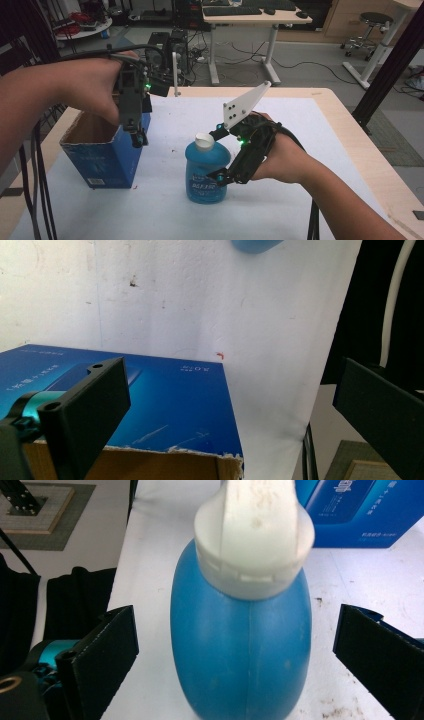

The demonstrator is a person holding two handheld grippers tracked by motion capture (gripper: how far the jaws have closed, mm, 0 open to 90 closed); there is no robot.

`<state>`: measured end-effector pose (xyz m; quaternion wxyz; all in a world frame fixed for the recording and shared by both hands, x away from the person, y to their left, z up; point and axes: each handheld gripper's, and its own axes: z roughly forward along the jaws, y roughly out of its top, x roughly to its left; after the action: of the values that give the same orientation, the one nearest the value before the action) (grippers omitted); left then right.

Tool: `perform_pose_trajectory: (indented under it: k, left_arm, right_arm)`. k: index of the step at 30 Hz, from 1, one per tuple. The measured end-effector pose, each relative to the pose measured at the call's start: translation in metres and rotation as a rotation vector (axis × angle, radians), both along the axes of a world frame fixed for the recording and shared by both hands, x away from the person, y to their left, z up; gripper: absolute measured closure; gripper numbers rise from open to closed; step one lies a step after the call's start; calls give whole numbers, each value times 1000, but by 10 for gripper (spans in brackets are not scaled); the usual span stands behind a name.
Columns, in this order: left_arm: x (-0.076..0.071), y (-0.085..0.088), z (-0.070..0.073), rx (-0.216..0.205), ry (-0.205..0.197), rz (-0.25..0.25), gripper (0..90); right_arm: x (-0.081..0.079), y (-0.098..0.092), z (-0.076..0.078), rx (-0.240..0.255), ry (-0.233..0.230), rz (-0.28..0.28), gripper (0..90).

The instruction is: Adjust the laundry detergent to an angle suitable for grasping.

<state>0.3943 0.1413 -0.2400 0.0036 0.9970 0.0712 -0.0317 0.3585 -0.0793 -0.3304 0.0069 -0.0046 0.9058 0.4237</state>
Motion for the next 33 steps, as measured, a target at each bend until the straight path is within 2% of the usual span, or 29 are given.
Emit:
perform_pose_trajectory:
  k: [7,13,17,22,26,29,33]
  left_arm:
    - [1,-1,-1,-1,4,0,17]
    - [2,0,-1,0,3,2,17]
    - [3,-1,-2,-6,5,5,17]
    - [5,-4,-3,-8,9,-1,17]
    - [7,-8,-3,-10,9,-6,17]
    - [8,-10,-3,-12,12,-14,17]
    - [8,-12,-4,-14,10,-16,17]
  right_arm:
    - [1,-10,5,2,4,-8,6]
    - [3,-29,21,-29,10,-10,4]
    - [5,-42,40,-110,-16,-25,5]
    - [4,-47,62,-274,-34,-7,6]
    - [3,-48,73,-398,-51,1,6]
    - [3,-49,80,-469,-50,14,6]
    - [7,-50,87,-561,-54,4,6]
